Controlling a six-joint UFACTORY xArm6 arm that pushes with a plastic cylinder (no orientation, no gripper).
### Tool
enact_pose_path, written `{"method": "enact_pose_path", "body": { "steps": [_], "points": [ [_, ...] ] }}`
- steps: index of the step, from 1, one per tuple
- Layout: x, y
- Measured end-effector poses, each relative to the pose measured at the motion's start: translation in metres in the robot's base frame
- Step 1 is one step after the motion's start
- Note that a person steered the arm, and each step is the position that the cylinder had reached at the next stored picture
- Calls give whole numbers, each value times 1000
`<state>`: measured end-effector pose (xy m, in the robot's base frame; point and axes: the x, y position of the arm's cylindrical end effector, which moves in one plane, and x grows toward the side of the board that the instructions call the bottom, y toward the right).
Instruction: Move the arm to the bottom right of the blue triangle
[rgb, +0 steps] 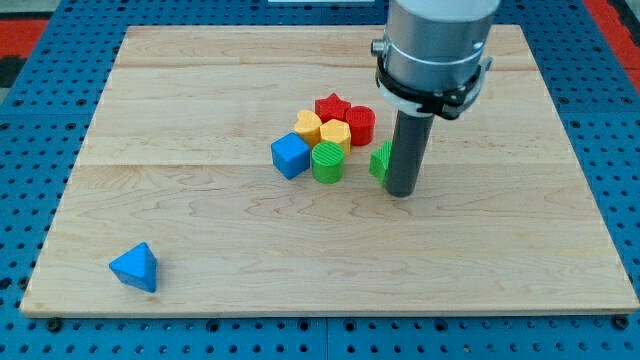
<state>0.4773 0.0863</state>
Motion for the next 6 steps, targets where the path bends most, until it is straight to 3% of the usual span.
{"method": "enact_pose_path", "body": {
  "steps": [1,2,5,6],
  "points": [
    [27,36],
    [129,4],
    [141,-209],
    [140,-329]
  ]
}}
